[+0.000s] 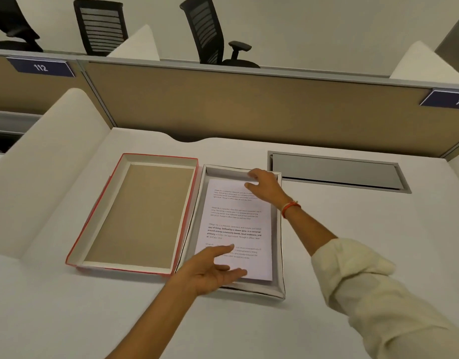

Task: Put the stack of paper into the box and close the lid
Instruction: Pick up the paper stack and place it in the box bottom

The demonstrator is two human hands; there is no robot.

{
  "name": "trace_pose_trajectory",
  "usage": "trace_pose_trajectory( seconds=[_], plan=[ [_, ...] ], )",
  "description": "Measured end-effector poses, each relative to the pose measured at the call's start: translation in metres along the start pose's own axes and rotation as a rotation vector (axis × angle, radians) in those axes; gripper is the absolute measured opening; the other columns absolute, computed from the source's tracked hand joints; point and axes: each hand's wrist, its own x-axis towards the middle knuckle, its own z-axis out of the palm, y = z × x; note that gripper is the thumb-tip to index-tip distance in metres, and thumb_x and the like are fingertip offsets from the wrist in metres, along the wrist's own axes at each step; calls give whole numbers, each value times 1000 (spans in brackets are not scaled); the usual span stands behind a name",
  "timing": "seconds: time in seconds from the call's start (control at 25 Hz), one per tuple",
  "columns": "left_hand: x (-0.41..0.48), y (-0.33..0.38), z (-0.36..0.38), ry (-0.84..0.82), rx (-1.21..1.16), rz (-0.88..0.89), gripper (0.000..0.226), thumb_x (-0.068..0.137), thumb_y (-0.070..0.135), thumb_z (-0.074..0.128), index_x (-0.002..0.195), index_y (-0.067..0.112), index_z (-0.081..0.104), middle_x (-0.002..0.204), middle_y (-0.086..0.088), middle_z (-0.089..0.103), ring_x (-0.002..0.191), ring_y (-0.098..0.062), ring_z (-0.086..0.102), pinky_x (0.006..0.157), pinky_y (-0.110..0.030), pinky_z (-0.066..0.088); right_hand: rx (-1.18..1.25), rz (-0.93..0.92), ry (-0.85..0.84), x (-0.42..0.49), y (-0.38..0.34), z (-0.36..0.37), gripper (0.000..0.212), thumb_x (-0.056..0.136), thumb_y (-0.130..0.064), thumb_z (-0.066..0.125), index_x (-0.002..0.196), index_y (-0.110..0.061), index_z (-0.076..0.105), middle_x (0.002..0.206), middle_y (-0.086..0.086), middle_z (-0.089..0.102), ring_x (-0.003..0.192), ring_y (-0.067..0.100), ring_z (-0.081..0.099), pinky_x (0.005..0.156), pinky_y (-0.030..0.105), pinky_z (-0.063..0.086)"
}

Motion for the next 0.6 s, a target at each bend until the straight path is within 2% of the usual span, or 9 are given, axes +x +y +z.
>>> trace_pose_trajectory(
  seconds=[0.16,0.28,0.4,0.48,0.6],
  plan=[
    [5,-18,3,-90,-132,-19,45,78,-3,74,117,14,59,127,-29,62,117,-54,55,98,-70,43,-115,-22,-132,25,-4,1,40,97,-19,55,134,-5,52,139,14,54,127,32,51,107,39,43],
    [11,-16,5,-45,-102,-16,43,78,-4,74,113,15,58,131,-23,58,122,-54,50,97,-72,41,-159,-21,-189,38,-2,5,33,99,-16,50,128,-2,56,132,18,58,120,34,55,101,37,43],
    [17,-13,7,10,-66,-28,47,78,-6,73,115,16,56,135,-19,52,124,-54,46,97,-72,42,-170,-5,-225,49,1,10,25,101,-16,44,108,0,62,118,21,63,111,36,58,88,35,44],
    [20,-13,8,46,-68,-42,49,78,-8,72,117,17,54,133,-20,52,124,-54,46,96,-71,43,-159,-6,-239,54,2,12,29,101,-16,41,109,2,63,116,21,65,109,36,59,88,36,45],
    [26,-15,8,63,-102,-82,38,79,-10,69,104,15,54,123,-21,54,119,-53,50,98,-68,44,-107,-6,-240,64,5,12,32,101,-16,42,111,3,65,116,20,66,108,35,59,91,37,46]
  ],
)
